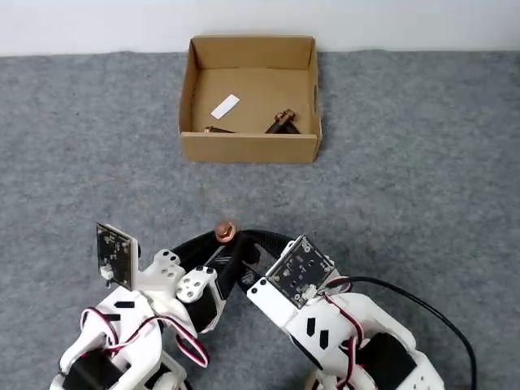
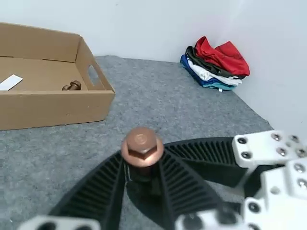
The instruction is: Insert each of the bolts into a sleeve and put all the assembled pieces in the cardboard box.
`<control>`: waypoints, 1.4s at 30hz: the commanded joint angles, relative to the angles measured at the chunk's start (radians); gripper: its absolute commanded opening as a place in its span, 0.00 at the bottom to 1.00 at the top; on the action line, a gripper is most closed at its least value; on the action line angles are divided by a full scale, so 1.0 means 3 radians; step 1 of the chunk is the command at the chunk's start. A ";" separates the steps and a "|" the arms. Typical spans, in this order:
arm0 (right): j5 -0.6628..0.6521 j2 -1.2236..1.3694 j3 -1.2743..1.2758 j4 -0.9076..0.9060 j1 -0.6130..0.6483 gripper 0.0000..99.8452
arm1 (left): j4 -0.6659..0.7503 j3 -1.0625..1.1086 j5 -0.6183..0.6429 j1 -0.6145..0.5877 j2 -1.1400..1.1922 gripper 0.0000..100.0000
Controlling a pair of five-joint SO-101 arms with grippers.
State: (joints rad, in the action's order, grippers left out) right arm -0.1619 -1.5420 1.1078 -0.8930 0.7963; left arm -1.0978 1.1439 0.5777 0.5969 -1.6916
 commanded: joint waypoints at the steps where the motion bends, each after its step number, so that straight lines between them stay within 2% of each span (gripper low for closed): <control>1: -0.0031 -0.0008 -0.0087 0.0161 -0.0095 0.01 | -0.0133 -0.0059 0.0020 0.0015 0.0020 0.18; 4: -0.0031 -0.0008 -0.0082 0.0161 -0.0095 0.01 | -0.0256 -0.0059 0.0020 0.0010 0.0026 0.26; 17: -0.0005 0.0003 -0.0061 0.0156 -0.0176 0.01 | -0.0312 -0.0325 -0.0143 -0.0542 0.0020 0.26; 19: 0.0092 0.0008 -0.0077 0.0156 -0.0366 0.01 | -0.0317 -0.0330 -0.0148 -0.0706 0.0000 0.24; 22: 0.0358 0.0176 -0.0205 0.0130 -0.0719 0.01 | -0.0338 -0.0294 -0.0159 -0.1074 -0.0005 0.15; 25: 0.0639 0.0662 -0.0557 0.0018 -0.0949 0.01 | -0.0332 -0.0130 -0.0292 -0.1447 -0.0005 0.00; 29: 0.0941 0.1532 -0.1161 -0.0038 -0.1184 0.01 | -0.0312 0.0340 -0.0675 -0.1882 -0.0005 0.00; 32: 0.0997 0.2156 -0.1580 -0.0008 -0.1332 0.01 | -0.0261 0.0795 -0.1033 -0.2102 -0.0010 0.00; 35: 0.0997 0.2667 -0.1908 0.0228 -0.1460 0.01 | -0.0020 0.1169 -0.1294 -0.2307 -0.0010 0.00; 42: 0.0885 0.3798 -0.2675 0.0877 -0.1557 0.01 | 0.0496 0.1828 -0.1734 -0.2409 -0.0005 0.00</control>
State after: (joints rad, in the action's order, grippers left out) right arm 0.1235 -0.5063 0.4572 -0.7027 0.3391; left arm -1.0073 1.6763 0.1005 -0.1197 -1.6870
